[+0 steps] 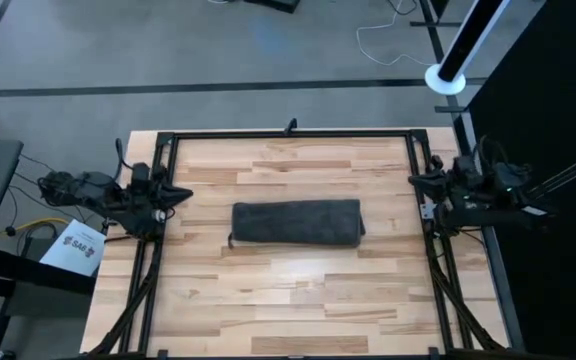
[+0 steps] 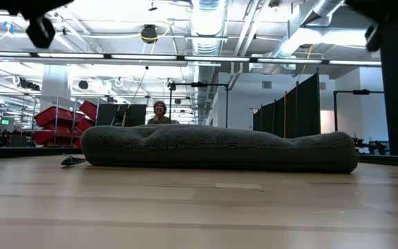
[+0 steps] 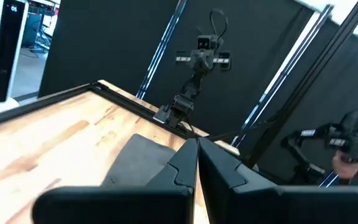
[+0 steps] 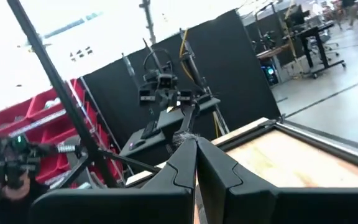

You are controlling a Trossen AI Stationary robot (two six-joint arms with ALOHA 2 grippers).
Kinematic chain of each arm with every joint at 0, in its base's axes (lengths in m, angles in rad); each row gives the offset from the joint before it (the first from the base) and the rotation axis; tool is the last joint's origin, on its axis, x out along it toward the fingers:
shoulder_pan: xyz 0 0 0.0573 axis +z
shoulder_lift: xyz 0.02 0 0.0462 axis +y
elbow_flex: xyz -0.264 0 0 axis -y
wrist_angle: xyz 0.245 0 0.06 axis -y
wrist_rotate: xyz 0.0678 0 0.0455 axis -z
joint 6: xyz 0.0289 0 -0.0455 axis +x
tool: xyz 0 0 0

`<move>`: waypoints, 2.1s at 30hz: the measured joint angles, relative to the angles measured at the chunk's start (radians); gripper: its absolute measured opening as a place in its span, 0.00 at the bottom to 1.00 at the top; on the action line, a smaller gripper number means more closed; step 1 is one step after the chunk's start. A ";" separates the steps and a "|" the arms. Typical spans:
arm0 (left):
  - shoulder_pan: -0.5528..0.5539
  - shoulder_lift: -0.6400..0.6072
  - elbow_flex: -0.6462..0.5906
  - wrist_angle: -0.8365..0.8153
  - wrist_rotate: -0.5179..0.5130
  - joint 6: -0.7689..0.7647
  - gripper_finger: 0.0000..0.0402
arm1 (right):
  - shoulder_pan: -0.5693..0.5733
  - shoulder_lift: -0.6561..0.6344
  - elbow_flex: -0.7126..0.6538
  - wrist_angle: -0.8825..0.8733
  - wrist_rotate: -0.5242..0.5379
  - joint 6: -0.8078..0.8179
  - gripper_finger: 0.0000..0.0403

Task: Roll towel
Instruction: Return to Home Position

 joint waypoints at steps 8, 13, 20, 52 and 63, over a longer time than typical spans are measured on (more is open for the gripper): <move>0.005 -0.031 -0.252 0.249 0.002 -0.022 0.00 | -0.026 0.055 -0.286 0.426 -0.002 0.011 0.00; 0.012 -0.037 -0.404 0.442 0.004 -0.025 0.00 | -0.057 0.056 -0.384 0.505 -0.005 0.040 0.00; 0.060 -0.023 -0.406 0.356 0.001 0.054 0.00 | -0.103 0.059 -0.384 0.404 -0.006 -0.103 0.00; 0.078 -0.022 -0.410 0.355 -0.005 0.137 0.00 | -0.123 0.058 -0.384 0.251 -0.004 -0.112 0.00; 0.078 -0.022 -0.410 0.355 -0.005 0.137 0.00 | -0.123 0.058 -0.384 0.251 -0.004 -0.112 0.00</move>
